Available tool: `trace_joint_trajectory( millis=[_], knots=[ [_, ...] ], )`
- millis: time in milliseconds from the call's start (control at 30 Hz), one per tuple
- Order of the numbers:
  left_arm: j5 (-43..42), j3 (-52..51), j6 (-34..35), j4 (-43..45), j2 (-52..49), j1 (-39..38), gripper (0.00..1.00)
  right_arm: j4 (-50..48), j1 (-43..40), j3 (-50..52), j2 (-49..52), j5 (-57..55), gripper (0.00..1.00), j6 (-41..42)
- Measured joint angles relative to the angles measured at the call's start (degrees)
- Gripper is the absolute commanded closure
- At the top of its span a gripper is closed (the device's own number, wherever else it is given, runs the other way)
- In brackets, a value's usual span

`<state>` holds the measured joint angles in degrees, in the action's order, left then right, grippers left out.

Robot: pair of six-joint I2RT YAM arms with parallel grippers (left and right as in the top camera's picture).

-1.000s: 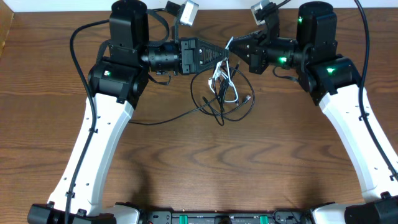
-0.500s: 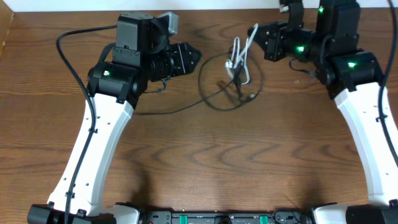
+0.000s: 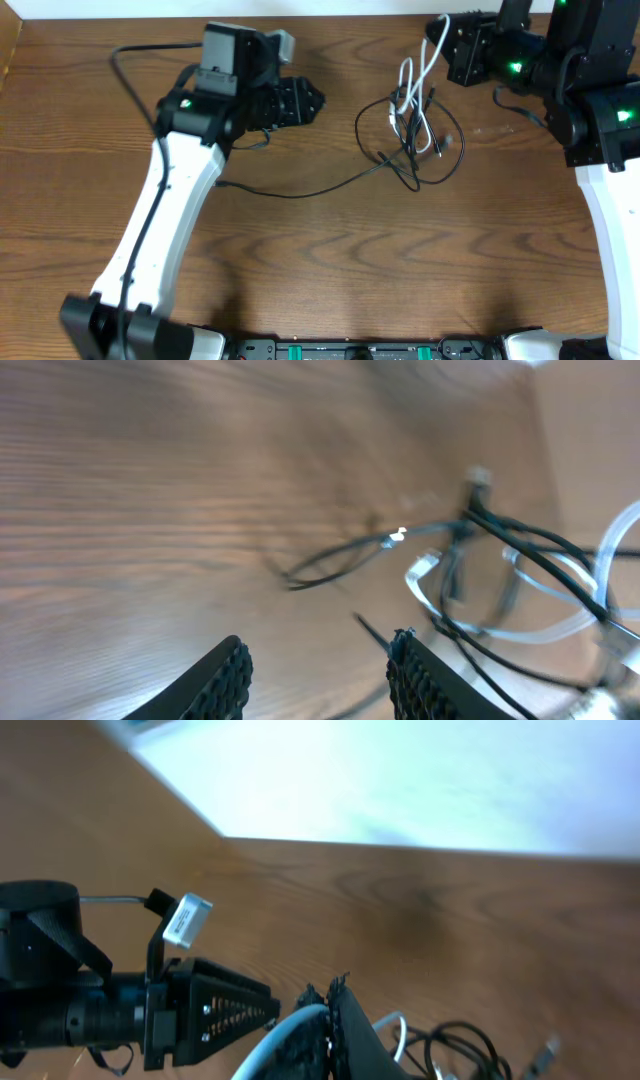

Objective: Untangle cables

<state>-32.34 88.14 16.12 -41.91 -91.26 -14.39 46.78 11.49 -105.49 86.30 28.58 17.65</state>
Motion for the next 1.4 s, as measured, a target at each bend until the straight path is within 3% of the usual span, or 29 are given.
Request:
trace_joint_trajectory(
  millis=[300, 500, 700, 967, 1067, 1200, 1400],
  knots=[
    [-25.8, 0.0, -6.6, 10.9, -6.9, -0.1, 0.53, 4.8, 0.0, 0.0, 3.0, -4.6, 0.99, 1.4],
    [-30.3, 0.0, -7.4, 9.6, -6.7, -2.3, 0.53, 5.0, 0.0, 0.0, 3.2, -5.4, 0.99, 1.4],
    [-17.4, 0.0, -4.2, 2.7, -6.7, -9.3, 0.55, 5.7, 0.0, 0.0, 4.3, -5.7, 0.99, 1.4],
    [7.7, 0.0, 5.7, 3.4, -4.6, -18.1, 0.57, 5.9, -0.2, 0.0, 6.0, -6.1, 0.99, 1.4],
    [12.9, -0.1, 7.4, 3.6, -1.0, -18.3, 0.57, 5.8, -0.8, 0.0, 6.0, -6.1, 0.99, 1.4],
    [16.1, -2.5, 10.2, 9.3, 4.1, -18.3, 0.57, 5.8, -1.3, 0.0, 6.0, -6.1, 0.99, 1.4],
    [16.9, -15.1, 16.5, 26.1, 4.3, -20.1, 0.57, 5.9, -1.3, 0.0, 6.0, -6.2, 0.99, 1.4]
  ],
)
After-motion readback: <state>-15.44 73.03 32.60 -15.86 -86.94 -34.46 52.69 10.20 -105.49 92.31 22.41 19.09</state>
